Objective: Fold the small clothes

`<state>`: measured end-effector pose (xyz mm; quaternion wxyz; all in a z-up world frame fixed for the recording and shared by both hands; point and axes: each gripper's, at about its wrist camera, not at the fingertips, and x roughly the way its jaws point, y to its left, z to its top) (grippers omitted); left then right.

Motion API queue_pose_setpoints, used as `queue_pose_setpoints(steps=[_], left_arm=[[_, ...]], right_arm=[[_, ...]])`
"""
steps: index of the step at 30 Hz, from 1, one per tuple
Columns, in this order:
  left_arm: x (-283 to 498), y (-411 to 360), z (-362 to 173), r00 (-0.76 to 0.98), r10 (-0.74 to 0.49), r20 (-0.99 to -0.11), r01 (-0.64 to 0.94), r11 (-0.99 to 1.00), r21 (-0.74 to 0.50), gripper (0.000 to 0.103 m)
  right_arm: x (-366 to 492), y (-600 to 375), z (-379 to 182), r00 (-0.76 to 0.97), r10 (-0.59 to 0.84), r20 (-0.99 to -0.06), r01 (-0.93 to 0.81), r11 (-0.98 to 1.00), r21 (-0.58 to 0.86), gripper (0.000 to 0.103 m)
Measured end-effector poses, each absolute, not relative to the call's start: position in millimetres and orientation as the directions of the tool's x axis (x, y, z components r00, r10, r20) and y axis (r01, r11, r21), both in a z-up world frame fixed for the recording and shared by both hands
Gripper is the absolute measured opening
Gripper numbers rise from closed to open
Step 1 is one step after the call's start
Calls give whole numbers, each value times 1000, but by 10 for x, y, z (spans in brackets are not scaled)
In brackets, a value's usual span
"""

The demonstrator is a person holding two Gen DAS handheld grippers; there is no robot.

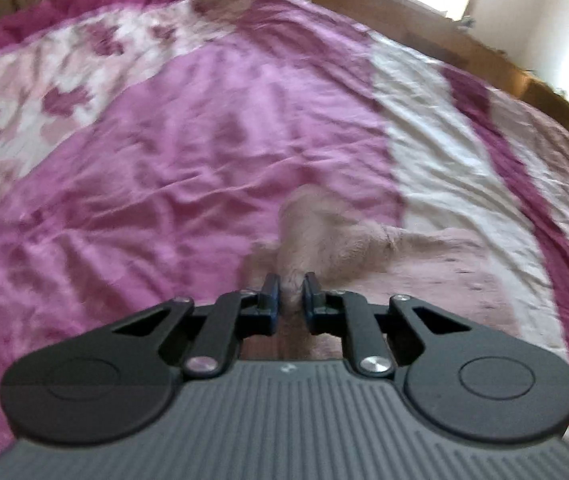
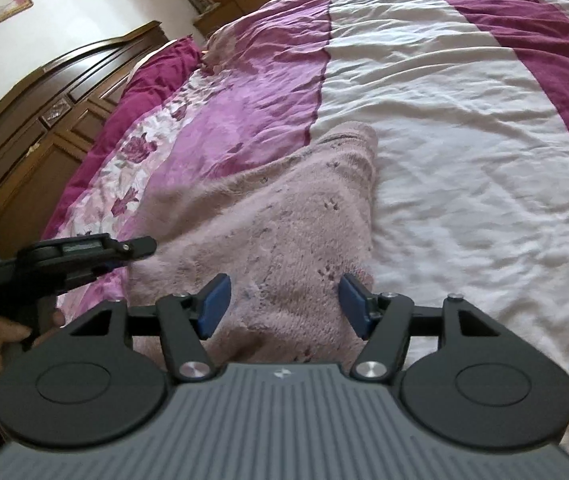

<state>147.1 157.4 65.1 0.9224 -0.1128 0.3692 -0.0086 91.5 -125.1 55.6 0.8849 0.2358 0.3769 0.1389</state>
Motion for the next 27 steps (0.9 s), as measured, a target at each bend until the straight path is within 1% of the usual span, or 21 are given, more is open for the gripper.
queue_pose_setpoints(steps=[2, 5, 10, 13, 15, 17, 18, 20, 21, 22, 23, 25, 27], left_arm=[[1503, 1634, 586, 715, -68, -695, -96, 976, -195, 13], [1469, 1717, 581, 712, -95, -695, -94, 969, -229, 14], [1340, 1688, 687, 710, -150, -688, -37, 968, -249, 15], [1266, 1646, 701, 687, -206, -697, -1, 959, -284, 25], [1221, 1616, 683, 671, -234, -703, 13, 952, -304, 41], [1205, 1569, 641, 655, -243, -715, 14, 951, -310, 49], [1207, 1543, 608, 647, -246, -722, 17, 951, -309, 49], [1235, 1489, 528, 631, -240, -738, 10, 954, -301, 49], [1245, 1472, 501, 632, -241, -736, 10, 953, -303, 47], [1253, 1453, 480, 641, -245, -728, 18, 952, -304, 39], [1265, 1435, 470, 645, -255, -721, 36, 952, -304, 18], [1295, 1444, 488, 652, -254, -714, 34, 951, -307, 17], [1321, 1496, 527, 674, -229, -702, 24, 957, -289, 16]], right_arm=[[908, -1218, 541, 677, 416, -607, -73, 858, 508, 69], [897, -1204, 524, 675, 420, -607, -78, 858, 507, 69], [903, -1207, 533, 674, 419, -609, -74, 858, 508, 69], [898, -1209, 538, 674, 418, -609, -74, 859, 507, 69], [889, -1215, 542, 676, 417, -608, -76, 860, 504, 69], [883, -1221, 540, 677, 415, -608, -75, 860, 504, 69], [877, -1224, 537, 676, 415, -609, -74, 860, 504, 69], [862, -1226, 530, 676, 413, -610, -72, 861, 504, 69], [849, -1225, 530, 676, 412, -611, -71, 861, 503, 69], [840, -1225, 528, 676, 412, -611, -70, 862, 503, 69], [837, -1226, 528, 675, 411, -612, -68, 861, 503, 69], [825, -1221, 536, 674, 416, -610, -70, 859, 508, 69], [820, -1198, 558, 673, 429, -603, -82, 853, 515, 69]])
